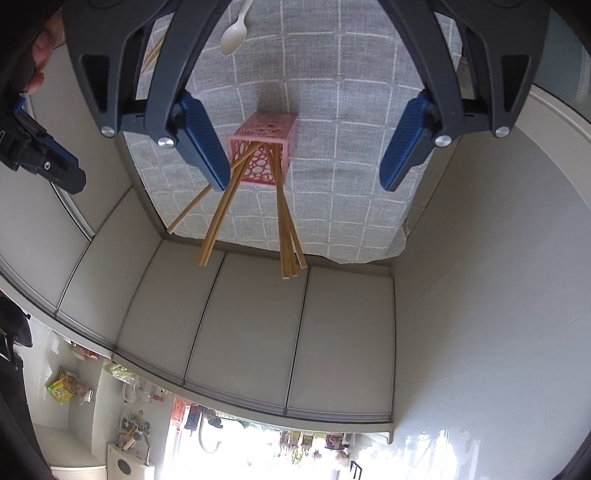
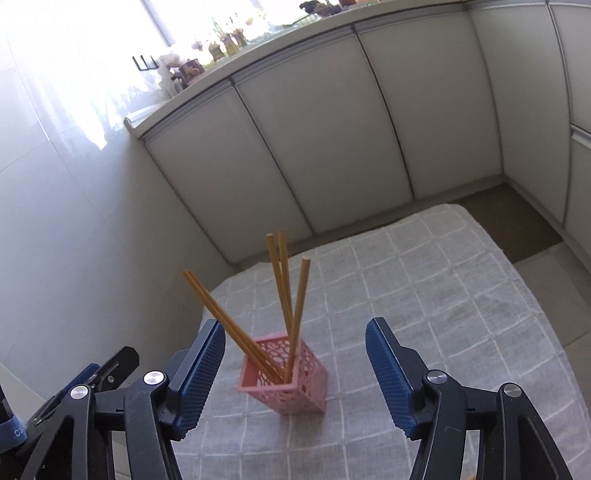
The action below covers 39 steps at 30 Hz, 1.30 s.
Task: Organize utensils
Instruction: 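Move both open tools back over the white and red spoons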
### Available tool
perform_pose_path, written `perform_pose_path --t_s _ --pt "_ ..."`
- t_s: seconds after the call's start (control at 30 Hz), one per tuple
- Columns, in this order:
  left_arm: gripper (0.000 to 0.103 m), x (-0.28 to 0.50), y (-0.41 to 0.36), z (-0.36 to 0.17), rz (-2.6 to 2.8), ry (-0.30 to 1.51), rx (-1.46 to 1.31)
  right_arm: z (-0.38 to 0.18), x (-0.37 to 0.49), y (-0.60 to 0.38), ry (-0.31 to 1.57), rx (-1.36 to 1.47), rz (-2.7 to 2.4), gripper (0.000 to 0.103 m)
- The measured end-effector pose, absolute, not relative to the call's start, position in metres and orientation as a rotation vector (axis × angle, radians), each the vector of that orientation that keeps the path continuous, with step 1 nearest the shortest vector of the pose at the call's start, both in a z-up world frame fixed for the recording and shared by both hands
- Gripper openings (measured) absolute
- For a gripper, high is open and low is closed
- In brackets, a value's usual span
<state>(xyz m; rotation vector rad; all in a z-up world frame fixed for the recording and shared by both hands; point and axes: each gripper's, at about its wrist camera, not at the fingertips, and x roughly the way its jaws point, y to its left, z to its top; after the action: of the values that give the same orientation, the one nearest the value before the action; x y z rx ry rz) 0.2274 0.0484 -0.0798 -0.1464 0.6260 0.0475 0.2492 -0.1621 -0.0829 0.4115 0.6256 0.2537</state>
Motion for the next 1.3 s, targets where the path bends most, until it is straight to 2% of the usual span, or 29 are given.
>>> perform_pose_path --t_s 0.17,0.5,0.73,0.97,1.03,1.3 --pt "0.091 0.212 0.042 -0.095 0.019 0.722 -0.118 -0.096 0.223 -0.181 0.692 0.411 0.212 0.074" --pt "0.092 0.191 0.019 -0.143 -0.039 0.922 -0.026 -0.143 0.196 -0.211 0.851 0.411 0.124 0.081" --pt "0.092 0.188 0.000 -0.188 -0.121 1.124 -0.064 -0.201 0.200 -0.227 1.118 0.460 0.052 0.081" --pt "0.092 0.205 -0.022 -0.217 -0.181 1.167 -0.038 -0.225 0.203 -0.238 1.225 0.491 0.025 0.081" --pt "0.091 0.213 -0.027 -0.223 -0.197 1.163 -0.030 -0.229 0.202 -0.237 1.247 0.493 0.043 0.081" --pt "0.068 0.241 -0.065 -0.242 -0.283 1.119 0.100 -0.248 0.182 -0.254 1.330 0.565 0.083 0.081"
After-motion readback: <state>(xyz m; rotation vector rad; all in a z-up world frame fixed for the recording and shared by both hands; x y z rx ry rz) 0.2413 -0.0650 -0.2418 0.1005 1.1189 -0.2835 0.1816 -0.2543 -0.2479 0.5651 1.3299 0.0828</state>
